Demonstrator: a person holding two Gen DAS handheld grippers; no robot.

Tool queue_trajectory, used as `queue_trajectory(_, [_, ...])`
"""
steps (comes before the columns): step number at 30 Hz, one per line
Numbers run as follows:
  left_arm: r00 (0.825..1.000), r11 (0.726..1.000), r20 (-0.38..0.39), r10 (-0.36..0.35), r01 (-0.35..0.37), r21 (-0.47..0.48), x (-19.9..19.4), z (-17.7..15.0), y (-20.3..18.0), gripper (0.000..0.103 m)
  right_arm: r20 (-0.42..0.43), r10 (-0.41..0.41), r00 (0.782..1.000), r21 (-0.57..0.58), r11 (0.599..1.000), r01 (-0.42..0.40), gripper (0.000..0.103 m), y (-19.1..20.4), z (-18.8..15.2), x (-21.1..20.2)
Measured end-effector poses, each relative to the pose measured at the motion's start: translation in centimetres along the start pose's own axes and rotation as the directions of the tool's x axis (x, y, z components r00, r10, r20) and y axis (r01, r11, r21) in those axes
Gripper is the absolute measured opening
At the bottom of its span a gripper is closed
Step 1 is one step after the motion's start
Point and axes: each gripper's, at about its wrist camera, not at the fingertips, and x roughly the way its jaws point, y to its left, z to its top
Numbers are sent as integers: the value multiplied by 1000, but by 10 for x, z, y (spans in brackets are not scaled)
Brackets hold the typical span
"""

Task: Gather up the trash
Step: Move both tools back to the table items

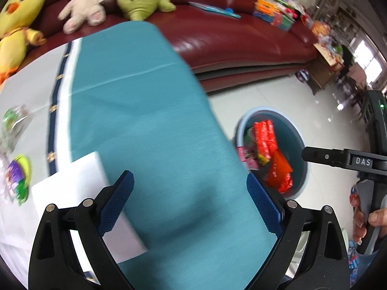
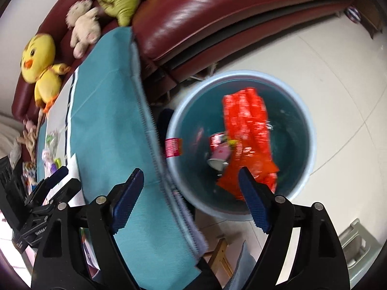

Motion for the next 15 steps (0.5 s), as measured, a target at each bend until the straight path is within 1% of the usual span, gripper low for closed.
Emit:
queue_trajectory(8, [998,994,29,54,-51,-94,-32,-23,65,95,-47,17,999,-113,993,-22,77,69,-15,18])
queue_trajectory(15, [992,980,47,113,-104,-169,-60,-49,123,95,-113,30,993,-224,973,-55,77,133,-43,36])
